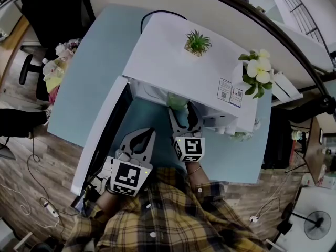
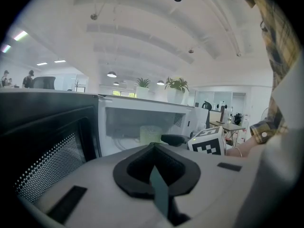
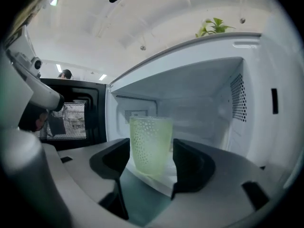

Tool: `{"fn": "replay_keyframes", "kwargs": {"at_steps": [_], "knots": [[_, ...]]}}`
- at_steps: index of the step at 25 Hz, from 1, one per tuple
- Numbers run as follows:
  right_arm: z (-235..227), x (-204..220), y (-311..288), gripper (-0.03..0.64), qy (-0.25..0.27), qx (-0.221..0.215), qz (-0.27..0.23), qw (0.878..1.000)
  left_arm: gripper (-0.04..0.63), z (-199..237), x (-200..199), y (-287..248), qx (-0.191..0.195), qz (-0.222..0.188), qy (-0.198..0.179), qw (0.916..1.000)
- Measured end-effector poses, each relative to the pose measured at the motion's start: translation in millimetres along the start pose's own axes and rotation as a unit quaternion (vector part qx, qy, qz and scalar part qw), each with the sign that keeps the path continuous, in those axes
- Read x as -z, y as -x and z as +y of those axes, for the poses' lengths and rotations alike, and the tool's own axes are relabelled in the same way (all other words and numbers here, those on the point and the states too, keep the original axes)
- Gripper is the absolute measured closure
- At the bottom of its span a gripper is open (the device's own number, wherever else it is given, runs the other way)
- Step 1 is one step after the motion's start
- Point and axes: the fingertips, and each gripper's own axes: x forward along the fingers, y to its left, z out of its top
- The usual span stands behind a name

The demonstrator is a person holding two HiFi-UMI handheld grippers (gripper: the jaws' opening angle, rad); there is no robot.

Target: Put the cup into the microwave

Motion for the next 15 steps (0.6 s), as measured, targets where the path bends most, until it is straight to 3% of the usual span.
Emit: {"fn": "replay_keyframes", "kwargs": {"at_steps": [4, 12, 15], "knots": [[2.9, 3.2, 4.2, 0.376, 0.009, 0.003, 0.007, 1.000, 0.606, 0.4, -0.6, 0.3, 0.000, 0.000, 0.001, 1.0000], [3.4, 3.5, -2.8, 0.399, 0.025, 0.007, 0.010, 1.000, 0.606, 2.4, 0.4, 2.5, -0.004, 0.000, 0.001, 1.0000], [1.9, 5.4, -4.2, 0.444, 0.034, 0.014, 0.018, 0.999, 0.606, 3.4, 0.5, 2.8, -0.006, 0.000, 0.002, 1.0000]]}}
